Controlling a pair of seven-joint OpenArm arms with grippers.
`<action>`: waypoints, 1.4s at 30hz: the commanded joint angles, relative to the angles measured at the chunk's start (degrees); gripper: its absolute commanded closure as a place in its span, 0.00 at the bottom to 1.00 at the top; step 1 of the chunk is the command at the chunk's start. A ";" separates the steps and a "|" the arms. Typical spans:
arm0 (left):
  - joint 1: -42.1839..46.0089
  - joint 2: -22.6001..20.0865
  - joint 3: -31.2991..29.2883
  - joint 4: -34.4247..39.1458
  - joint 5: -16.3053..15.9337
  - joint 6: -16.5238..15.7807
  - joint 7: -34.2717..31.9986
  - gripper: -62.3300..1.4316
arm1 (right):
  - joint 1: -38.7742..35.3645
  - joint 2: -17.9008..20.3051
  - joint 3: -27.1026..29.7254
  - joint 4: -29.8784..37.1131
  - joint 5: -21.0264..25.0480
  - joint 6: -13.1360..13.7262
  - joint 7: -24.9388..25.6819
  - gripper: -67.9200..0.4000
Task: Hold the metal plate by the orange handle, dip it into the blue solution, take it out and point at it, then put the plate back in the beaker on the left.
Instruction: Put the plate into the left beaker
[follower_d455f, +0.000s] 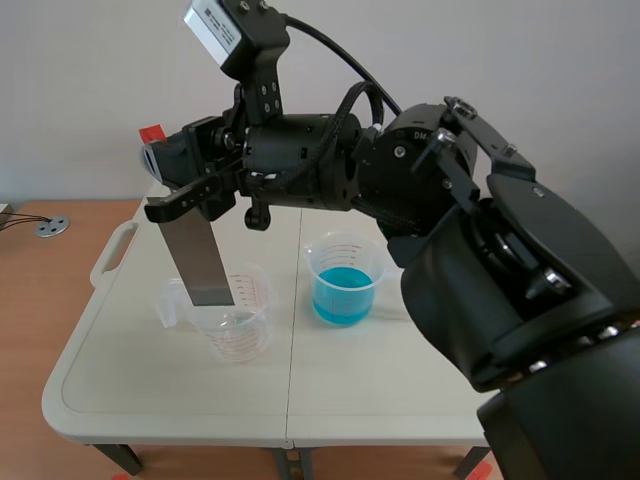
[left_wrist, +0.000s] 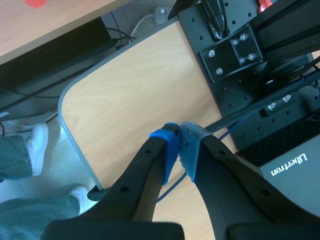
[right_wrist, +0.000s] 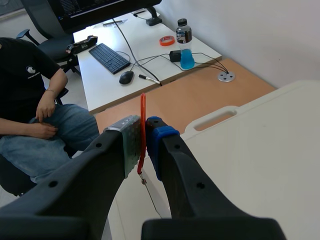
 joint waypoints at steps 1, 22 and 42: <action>-0.26 0.11 -0.20 0.55 -0.37 -0.37 -0.55 0.93 | 1.62 -0.50 -0.11 -0.48 0.39 0.68 1.60 0.98; -0.33 0.11 -0.20 0.55 -0.39 -0.37 -0.57 0.93 | 1.62 -0.48 -0.11 -13.90 -2.54 0.68 8.70 0.98; -0.33 0.11 -0.20 0.55 -0.37 -0.39 1.03 0.46 | 1.84 -0.28 1.09 -14.23 -2.51 0.68 8.96 0.59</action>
